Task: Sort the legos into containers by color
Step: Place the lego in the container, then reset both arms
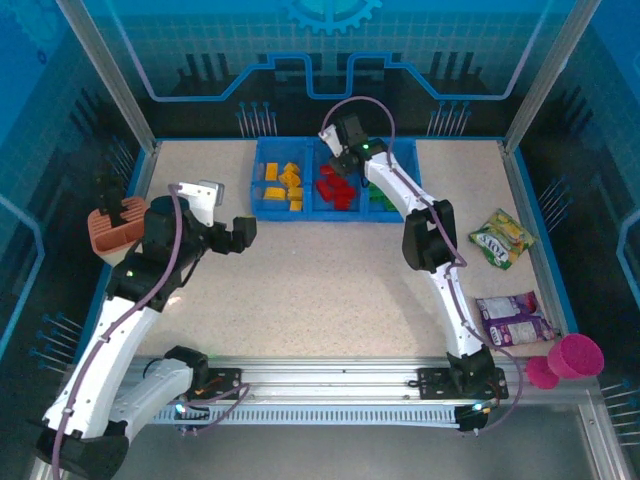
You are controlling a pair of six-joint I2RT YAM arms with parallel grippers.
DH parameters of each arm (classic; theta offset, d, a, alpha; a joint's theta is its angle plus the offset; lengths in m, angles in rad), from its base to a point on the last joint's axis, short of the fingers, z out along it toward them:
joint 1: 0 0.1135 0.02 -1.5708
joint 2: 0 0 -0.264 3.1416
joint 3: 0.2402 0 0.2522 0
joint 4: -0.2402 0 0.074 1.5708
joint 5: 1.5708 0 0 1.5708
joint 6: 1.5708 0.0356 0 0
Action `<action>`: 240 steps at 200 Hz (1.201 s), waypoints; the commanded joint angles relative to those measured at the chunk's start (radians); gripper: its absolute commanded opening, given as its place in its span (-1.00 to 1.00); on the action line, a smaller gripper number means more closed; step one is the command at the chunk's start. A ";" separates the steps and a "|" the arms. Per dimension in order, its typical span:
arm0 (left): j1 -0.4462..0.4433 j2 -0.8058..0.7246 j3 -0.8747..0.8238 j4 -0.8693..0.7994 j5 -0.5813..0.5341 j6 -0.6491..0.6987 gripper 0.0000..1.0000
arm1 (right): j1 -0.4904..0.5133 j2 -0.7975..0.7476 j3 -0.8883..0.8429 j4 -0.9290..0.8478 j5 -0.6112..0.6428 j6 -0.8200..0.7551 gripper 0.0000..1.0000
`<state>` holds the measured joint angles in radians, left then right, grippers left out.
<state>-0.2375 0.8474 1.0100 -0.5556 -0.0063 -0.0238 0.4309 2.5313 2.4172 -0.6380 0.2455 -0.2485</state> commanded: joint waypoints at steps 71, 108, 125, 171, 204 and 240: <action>0.006 0.006 0.066 -0.031 -0.025 -0.028 0.98 | -0.002 -0.102 -0.076 0.059 -0.038 -0.038 -0.01; 0.006 0.033 0.028 0.066 -0.133 -0.070 0.99 | 0.000 -0.335 -0.245 0.096 -0.098 -0.004 0.02; 0.006 0.059 0.031 0.101 -0.134 -0.084 0.99 | 0.000 -0.466 -0.365 0.110 -0.122 0.018 0.10; 0.006 0.107 -0.001 0.164 -0.204 -0.130 0.99 | -0.007 -0.845 -0.826 0.203 -0.121 0.111 0.59; 0.007 0.156 -0.130 0.336 -0.235 -0.154 0.98 | -0.040 -1.072 -1.180 0.328 -0.105 0.184 1.00; 0.007 0.261 -0.197 0.437 -0.213 -0.158 0.98 | -0.075 -1.243 -1.455 0.507 -0.038 0.235 1.00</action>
<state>-0.2375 1.0645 0.8555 -0.2493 -0.2024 -0.1596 0.3817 1.3838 1.0836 -0.2913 0.1497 -0.0746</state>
